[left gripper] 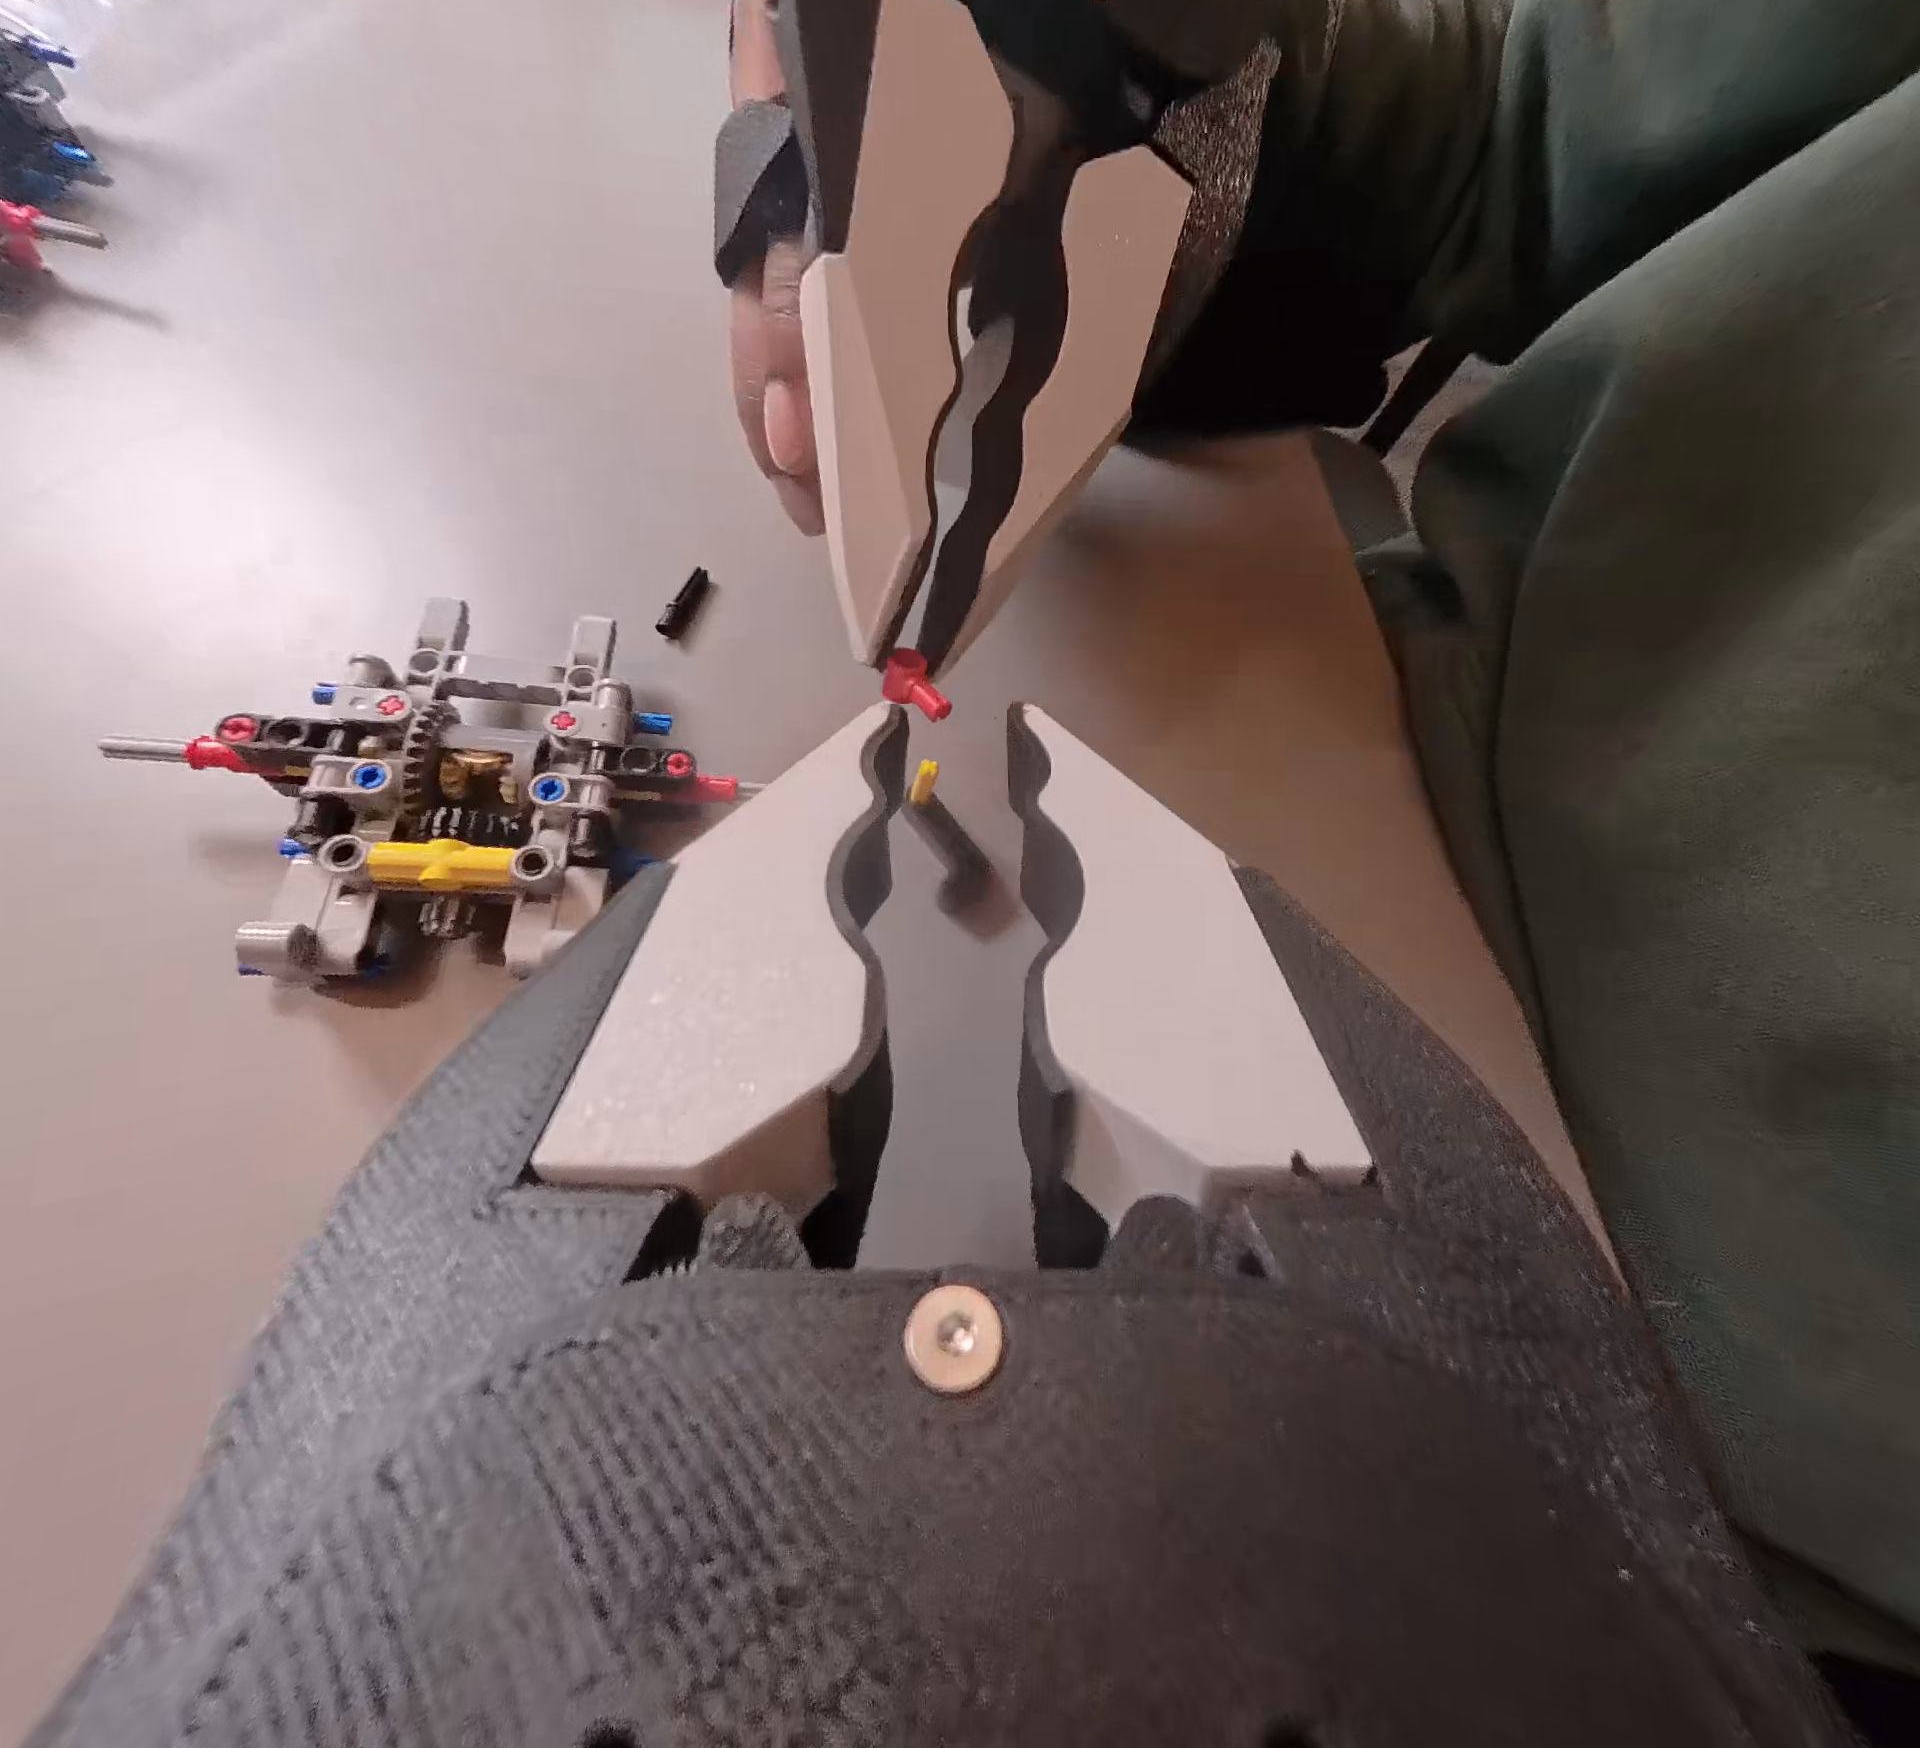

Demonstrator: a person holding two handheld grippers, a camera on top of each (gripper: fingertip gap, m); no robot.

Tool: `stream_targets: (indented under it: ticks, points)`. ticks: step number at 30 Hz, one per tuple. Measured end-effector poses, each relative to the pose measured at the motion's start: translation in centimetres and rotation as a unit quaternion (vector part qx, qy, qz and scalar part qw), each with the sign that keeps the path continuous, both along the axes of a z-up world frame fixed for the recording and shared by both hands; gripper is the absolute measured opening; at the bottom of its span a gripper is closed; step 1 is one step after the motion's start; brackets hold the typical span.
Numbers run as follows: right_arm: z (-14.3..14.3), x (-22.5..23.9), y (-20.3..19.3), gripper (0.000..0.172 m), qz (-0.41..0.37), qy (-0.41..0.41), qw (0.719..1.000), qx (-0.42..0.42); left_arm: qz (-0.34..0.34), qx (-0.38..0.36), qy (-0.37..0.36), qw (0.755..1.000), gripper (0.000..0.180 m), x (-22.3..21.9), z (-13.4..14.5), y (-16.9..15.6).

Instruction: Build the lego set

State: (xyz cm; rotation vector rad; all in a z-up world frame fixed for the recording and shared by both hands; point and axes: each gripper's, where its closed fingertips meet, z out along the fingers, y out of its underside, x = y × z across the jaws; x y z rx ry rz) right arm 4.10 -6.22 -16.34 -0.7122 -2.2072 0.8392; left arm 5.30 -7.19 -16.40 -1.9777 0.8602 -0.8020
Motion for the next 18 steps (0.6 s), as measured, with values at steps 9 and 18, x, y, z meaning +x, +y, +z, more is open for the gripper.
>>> stream_targets:
  ticks: [9, 18]
  points:
    - [-0.1, -0.7, 0.7, 0.005, -0.009, 0.047, 0.991, 0.125, 0.041, -0.037, -0.040, 0.998, 0.006, -0.8, -0.4, 1.2]
    - [1.9, -0.6, 0.3, 0.006, -0.006, 0.085, 0.994, 0.067, 0.021, 0.033, -0.034, 0.999, 0.003, -1.0, 1.0, 1.0]
